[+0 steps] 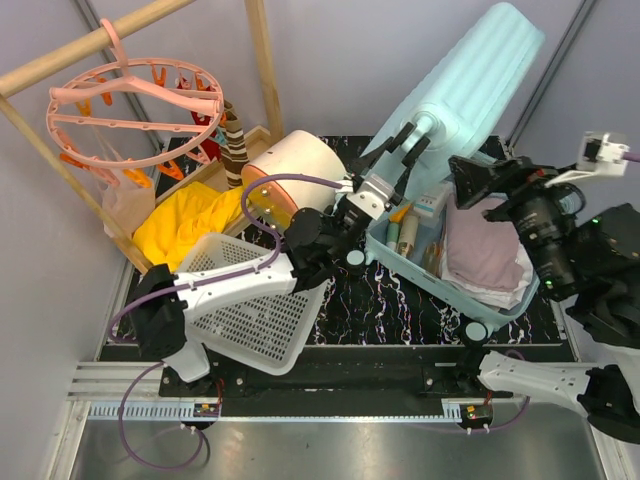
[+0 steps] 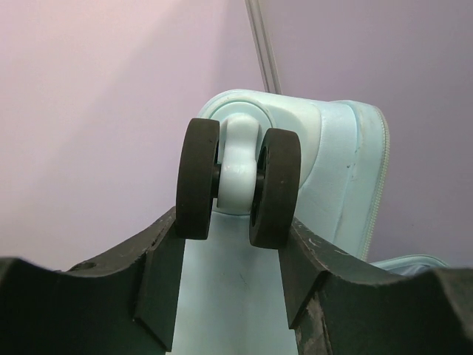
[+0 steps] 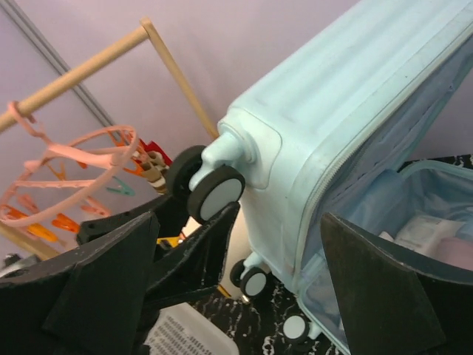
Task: Open, take out, and arrange the luggage
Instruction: Open the luggage at the center of the board.
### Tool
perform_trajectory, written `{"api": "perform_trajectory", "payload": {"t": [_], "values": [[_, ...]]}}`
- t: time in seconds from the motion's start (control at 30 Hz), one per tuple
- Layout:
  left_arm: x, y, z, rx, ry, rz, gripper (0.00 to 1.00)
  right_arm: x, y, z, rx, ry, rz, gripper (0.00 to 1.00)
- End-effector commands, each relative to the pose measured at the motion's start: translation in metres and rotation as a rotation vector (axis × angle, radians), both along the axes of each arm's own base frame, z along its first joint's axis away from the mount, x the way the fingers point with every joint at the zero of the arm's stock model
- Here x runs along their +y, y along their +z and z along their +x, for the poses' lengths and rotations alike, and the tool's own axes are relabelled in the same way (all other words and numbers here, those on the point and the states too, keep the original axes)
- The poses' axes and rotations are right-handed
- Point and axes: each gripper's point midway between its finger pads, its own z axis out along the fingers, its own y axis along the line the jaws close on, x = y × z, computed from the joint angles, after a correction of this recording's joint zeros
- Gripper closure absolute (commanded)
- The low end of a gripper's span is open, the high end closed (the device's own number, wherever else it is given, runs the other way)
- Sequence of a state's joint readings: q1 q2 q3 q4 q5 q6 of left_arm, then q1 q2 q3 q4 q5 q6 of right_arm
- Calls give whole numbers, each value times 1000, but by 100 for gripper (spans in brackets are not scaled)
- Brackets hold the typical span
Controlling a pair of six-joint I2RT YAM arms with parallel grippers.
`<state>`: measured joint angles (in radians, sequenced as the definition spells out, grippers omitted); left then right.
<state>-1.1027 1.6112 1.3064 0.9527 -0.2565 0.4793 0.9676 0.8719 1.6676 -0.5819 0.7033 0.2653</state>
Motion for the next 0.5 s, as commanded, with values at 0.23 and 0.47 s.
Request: {"api": "perform_trajectory", "payload": {"t": [0.23, 0.47], "values": [[74, 18, 36, 109, 145, -161, 100, 71, 6, 77, 93, 116, -282, 0], [82, 7, 46, 141, 177, -108, 100, 48, 79, 96, -59, 83, -165, 0]]}}
